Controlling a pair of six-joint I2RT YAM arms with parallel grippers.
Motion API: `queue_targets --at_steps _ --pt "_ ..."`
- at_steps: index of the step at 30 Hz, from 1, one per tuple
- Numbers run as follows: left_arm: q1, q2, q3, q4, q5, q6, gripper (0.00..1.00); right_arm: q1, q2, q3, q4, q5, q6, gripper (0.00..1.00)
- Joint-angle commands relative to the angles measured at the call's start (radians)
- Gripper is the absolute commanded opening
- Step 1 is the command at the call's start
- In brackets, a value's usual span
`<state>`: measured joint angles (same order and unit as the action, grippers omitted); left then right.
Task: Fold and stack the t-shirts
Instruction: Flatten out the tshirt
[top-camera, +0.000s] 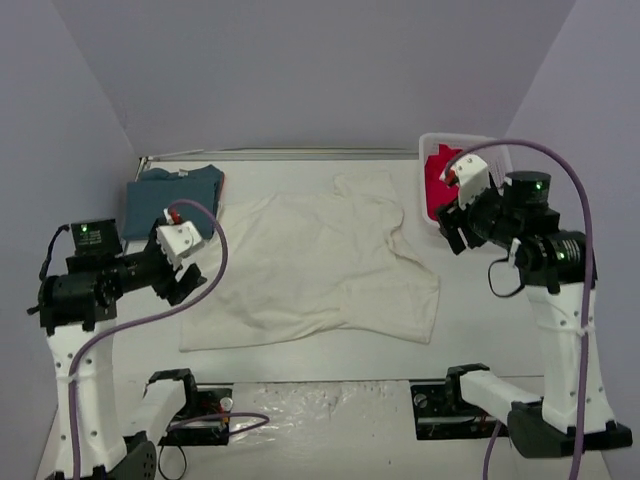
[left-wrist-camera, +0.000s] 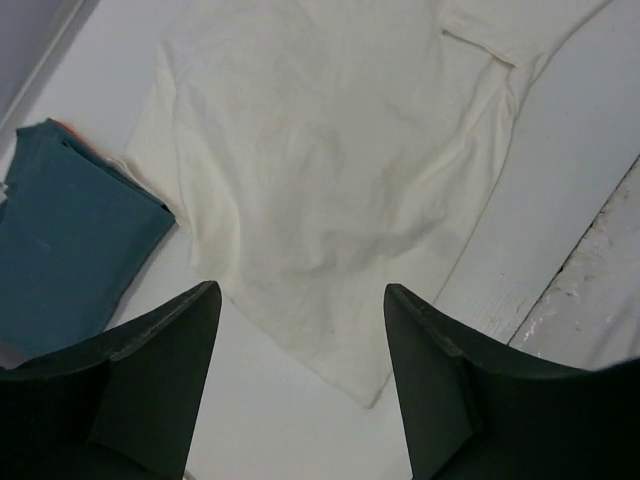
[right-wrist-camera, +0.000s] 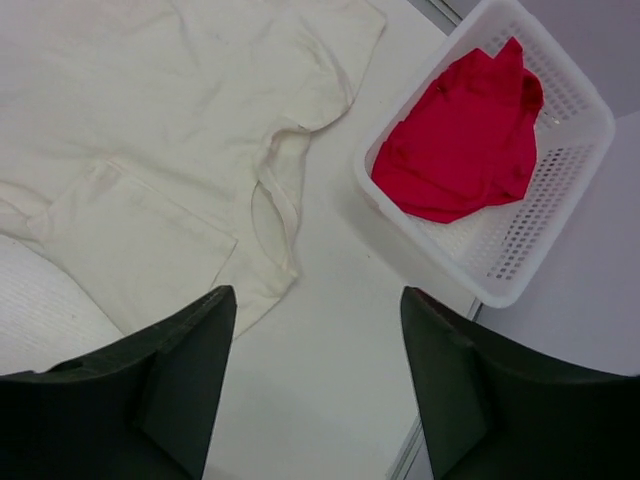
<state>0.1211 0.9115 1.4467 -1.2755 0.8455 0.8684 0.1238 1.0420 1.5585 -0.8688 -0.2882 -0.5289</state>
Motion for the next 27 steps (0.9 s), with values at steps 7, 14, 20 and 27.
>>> queue_targets --at_steps 7,14,20,27 --pt "-0.003 0.323 -0.163 0.464 -0.117 -0.413 0.37 0.005 0.441 0.017 0.136 -0.174 0.003 0.35" --pt "-0.003 0.498 -0.143 0.574 -0.111 -0.492 0.02 0.056 0.864 0.251 0.165 -0.091 0.040 0.00" --pt "-0.003 0.503 -0.193 0.608 -0.135 -0.505 0.02 0.120 1.159 0.511 0.165 0.033 0.076 0.00" --pt "-0.003 0.478 -0.244 0.614 -0.180 -0.491 0.02 0.178 1.412 0.767 0.163 0.142 0.121 0.00"
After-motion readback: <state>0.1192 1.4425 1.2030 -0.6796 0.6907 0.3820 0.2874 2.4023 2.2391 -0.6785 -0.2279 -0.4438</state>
